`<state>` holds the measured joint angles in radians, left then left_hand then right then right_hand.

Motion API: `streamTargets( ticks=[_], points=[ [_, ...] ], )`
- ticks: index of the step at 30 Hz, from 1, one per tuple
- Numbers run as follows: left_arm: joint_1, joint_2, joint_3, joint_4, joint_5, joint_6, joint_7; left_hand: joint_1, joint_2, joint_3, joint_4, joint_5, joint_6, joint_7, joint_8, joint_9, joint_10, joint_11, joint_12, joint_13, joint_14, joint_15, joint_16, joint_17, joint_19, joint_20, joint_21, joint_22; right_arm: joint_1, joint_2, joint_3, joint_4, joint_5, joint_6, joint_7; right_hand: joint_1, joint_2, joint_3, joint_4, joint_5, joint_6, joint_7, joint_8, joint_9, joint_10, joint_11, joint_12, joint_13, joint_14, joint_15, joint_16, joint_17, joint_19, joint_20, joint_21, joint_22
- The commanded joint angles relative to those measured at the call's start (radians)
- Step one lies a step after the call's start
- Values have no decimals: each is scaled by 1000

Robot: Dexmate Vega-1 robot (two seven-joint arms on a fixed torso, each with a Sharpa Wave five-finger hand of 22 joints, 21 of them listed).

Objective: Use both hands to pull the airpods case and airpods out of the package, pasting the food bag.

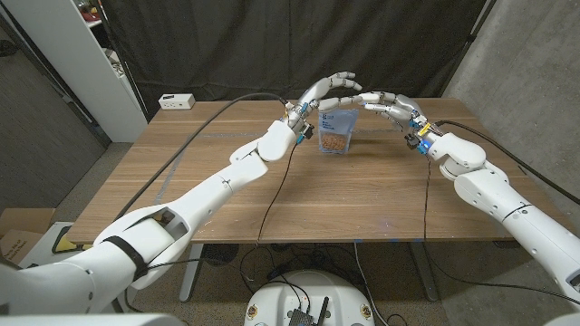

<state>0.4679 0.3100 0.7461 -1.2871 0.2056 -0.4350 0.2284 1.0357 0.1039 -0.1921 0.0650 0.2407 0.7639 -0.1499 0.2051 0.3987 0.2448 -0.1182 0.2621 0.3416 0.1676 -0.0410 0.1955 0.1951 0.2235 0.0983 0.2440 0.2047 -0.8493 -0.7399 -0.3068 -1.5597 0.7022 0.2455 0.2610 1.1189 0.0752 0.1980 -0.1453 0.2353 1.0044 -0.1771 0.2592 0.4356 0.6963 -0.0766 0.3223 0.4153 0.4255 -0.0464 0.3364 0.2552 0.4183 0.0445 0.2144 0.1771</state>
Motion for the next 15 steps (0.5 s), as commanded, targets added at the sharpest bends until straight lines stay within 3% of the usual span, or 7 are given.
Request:
streamTargets(
  ticks=[1,3,11,12,15],
  points=[
    [-30,-18,8,55,-5,-8,-11,35,26,19,-19,9,31,0,13,-1,-4,8,6,6,-4,-36,4,3,-3,14,-2,3,35,2,-9,23,11,-29,23,-14,3,3,8,5,119,122,39,0,0,5,-2,2,12,-116,-5,2,10,2,-2,-1],
    [-33,-20,10,59,-3,-2,-9,56,36,30,-30,12,65,3,24,-5,2,-8,9,8,0,-40,6,3,0,10,0,3,38,4,-10,28,11,-27,27,-15,1,3,8,6,125,123,40,-3,7,5,1,2,13,-116,-7,1,11,2,-3,-1],
    [-44,-21,20,68,-1,16,-17,69,47,42,-35,11,92,14,30,-10,2,-10,11,11,2,-41,9,5,1,12,1,4,48,11,-11,38,14,-21,39,-19,5,8,10,10,127,126,35,-11,7,6,1,4,16,-116,-12,1,13,2,-4,-1],
    [-44,-21,21,67,1,20,-16,76,61,51,-36,12,78,21,23,-12,-5,3,8,12,-1,-29,9,7,-4,23,0,4,50,12,-12,39,15,-21,41,-18,1,8,8,12,143,121,40,-14,12,6,3,4,18,-115,-14,-1,13,2,-4,-1],
    [-47,-20,24,67,4,29,-16,83,66,59,-39,12,79,23,23,-13,-7,15,8,13,-2,-26,9,8,-2,23,1,4,53,14,-13,40,17,-21,46,-19,-11,7,4,17,163,120,45,-19,25,3,8,6,25,-117,-16,-2,15,2,-5,-1]
  ],
)
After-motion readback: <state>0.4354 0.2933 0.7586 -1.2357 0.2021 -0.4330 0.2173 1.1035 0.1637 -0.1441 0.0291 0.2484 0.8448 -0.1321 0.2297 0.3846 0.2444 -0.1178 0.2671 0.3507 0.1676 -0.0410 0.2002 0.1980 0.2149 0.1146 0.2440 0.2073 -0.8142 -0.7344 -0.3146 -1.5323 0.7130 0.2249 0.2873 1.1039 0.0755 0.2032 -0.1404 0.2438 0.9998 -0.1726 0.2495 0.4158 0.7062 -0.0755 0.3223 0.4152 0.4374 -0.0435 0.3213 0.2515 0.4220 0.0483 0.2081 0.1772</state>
